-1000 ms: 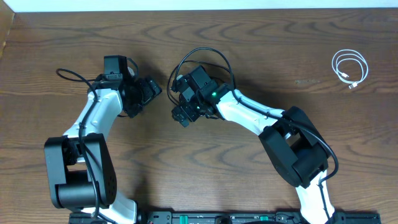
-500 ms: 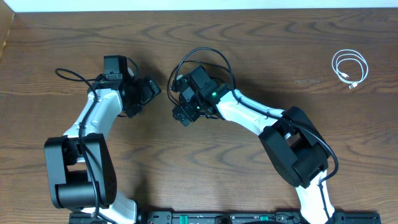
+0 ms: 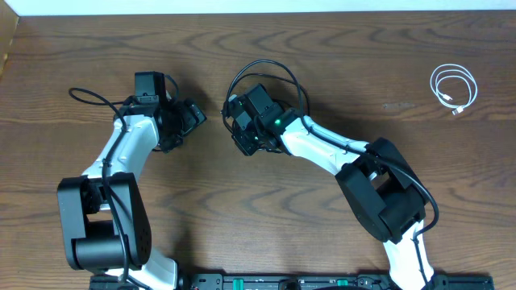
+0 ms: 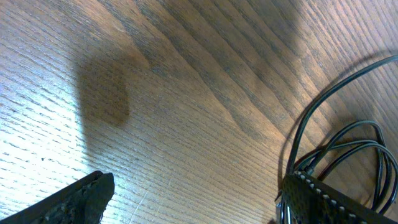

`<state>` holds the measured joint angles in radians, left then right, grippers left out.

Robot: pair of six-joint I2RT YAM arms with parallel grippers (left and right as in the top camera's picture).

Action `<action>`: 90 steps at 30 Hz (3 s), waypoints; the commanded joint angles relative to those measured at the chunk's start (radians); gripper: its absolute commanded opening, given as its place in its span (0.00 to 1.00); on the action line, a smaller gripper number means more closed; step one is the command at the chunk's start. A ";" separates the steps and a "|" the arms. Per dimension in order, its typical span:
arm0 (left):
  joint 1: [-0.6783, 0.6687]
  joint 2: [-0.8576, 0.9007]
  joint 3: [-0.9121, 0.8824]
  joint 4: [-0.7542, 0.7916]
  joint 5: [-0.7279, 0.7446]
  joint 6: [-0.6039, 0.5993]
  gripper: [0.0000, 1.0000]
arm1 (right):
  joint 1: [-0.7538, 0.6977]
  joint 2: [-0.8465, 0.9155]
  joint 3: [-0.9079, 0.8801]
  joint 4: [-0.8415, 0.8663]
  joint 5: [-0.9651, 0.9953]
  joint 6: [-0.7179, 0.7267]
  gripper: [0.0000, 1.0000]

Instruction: Untangle cables

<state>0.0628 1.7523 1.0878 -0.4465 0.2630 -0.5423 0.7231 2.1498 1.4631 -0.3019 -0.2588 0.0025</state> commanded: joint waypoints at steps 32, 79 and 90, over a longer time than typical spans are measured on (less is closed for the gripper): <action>0.002 -0.008 -0.004 -0.006 -0.014 0.013 0.91 | 0.035 0.029 0.007 0.175 -0.094 0.371 0.01; 0.002 -0.008 -0.004 -0.006 -0.013 0.012 0.92 | -0.074 -0.027 0.009 -0.103 0.406 0.411 0.26; 0.002 -0.008 -0.004 -0.006 -0.013 0.005 0.81 | -0.039 -0.027 0.009 -0.125 0.319 0.514 0.01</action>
<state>0.0628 1.7523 1.0878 -0.4480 0.2596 -0.5449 0.6647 2.1475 1.4658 -0.4335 0.0956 0.4862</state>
